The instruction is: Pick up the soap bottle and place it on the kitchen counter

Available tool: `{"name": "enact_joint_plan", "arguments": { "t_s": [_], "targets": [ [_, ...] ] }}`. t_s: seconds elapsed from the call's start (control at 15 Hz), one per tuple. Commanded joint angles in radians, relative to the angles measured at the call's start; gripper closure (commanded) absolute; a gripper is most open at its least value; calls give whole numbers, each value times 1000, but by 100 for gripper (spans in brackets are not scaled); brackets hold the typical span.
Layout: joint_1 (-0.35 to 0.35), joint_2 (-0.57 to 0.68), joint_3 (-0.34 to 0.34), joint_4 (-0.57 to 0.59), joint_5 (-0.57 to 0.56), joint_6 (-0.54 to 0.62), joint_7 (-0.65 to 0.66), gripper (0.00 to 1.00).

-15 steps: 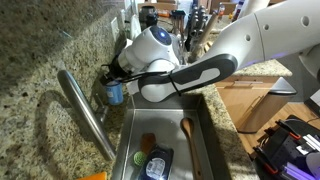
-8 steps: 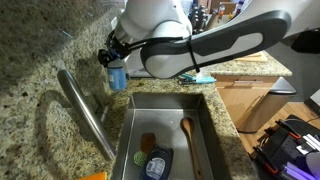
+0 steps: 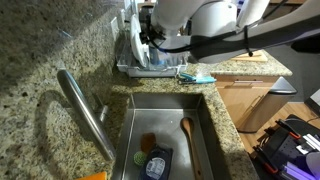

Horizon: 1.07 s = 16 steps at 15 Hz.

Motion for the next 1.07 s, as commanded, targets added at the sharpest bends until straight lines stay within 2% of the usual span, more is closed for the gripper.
{"name": "enact_joint_plan", "arguments": {
  "t_s": [0.0, 0.07, 0.13, 0.2, 0.27, 0.33, 0.53, 0.67, 0.73, 0.8, 1.0],
  "targets": [
    [185, -123, -140, -231, -167, -154, 217, 57],
    [143, -185, -62, -273, -269, -243, 321, 57],
    [147, -233, -40, -325, -306, -320, 390, 57],
    [124, -289, 11, -378, -342, -389, 471, 57],
    [229, -298, -93, -439, -307, -406, 507, 57],
    [237, -357, -82, -489, -322, -457, 581, 57],
    [293, -512, -117, -626, -354, -541, 798, 57],
    [288, -613, -123, -708, -440, -584, 960, 57],
    [77, -661, 72, -743, -532, -610, 1051, 57],
    [44, -703, 92, -781, -613, -643, 1123, 57],
    [-181, -803, 202, -884, -812, -677, 1288, 57]
  ]
}}
